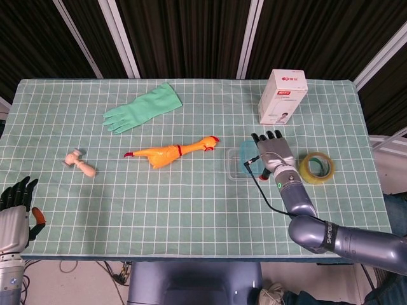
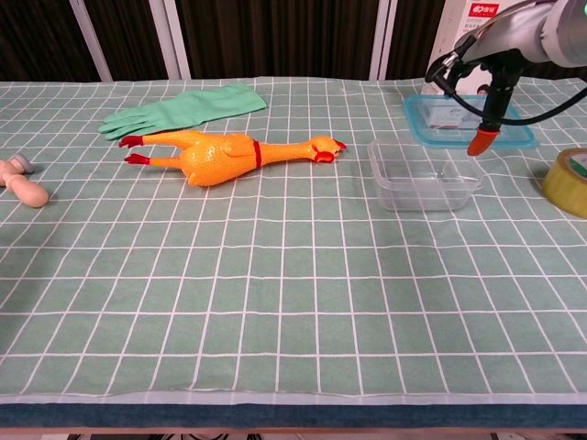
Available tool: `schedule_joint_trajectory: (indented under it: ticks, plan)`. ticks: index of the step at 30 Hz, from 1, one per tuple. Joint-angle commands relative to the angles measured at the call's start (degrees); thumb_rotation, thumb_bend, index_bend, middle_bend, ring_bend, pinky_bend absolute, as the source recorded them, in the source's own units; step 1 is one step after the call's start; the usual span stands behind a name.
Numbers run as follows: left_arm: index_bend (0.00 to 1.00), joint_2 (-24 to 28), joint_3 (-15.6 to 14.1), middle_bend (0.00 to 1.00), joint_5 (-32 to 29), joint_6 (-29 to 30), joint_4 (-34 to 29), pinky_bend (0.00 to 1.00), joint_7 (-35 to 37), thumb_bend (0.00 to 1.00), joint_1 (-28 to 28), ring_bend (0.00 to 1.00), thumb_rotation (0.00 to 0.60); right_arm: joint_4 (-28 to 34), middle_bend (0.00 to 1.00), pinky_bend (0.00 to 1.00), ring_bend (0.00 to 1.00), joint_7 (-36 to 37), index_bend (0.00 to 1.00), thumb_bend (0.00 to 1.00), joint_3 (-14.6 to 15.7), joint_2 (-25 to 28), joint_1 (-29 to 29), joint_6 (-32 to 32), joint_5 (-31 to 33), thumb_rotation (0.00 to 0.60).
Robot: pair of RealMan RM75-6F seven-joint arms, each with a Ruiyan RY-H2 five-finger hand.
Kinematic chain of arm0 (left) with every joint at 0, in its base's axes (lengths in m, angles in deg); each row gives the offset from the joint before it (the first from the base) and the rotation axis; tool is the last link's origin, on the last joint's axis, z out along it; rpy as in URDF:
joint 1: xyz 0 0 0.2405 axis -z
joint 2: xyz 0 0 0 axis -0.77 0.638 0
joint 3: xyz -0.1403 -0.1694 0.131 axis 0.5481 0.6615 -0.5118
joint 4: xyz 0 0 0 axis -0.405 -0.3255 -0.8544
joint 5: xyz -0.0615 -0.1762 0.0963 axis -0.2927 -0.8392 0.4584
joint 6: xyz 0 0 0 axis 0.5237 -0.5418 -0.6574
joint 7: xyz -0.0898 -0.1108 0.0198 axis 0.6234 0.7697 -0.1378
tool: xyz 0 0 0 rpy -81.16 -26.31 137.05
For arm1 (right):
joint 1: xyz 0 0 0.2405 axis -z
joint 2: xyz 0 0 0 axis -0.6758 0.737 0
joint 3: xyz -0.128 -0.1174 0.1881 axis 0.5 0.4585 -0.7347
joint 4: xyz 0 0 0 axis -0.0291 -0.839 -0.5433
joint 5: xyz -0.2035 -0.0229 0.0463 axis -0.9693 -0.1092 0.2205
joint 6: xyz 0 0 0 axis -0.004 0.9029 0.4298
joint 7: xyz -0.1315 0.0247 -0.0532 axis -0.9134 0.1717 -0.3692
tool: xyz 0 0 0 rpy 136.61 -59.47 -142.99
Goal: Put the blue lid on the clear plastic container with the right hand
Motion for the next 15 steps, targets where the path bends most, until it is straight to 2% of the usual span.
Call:
schedule_joint_trajectory:
  ticks: [1,15]
  plan:
    - [0.09,0.0,0.0,0.00,-0.2,-0.1,0.0,0.00,0.0,0.79,0.1,0.00,0.600,-0.3,0.43,0.00,0.07,0.5,0.05,0.12,0.5,-0.6,-0.6,-0.4,-0.2,0.600]
    - [0.09,0.2,0.1,0.00,-1.3,-0.4,-0.3,0.00,-0.1,0.79,0.2,0.00,0.600,-4.3,0.43,0.00,0.07,3.6,0.05,0.12,3.2,-5.4,-3.1,0.2,-1.4,0.600]
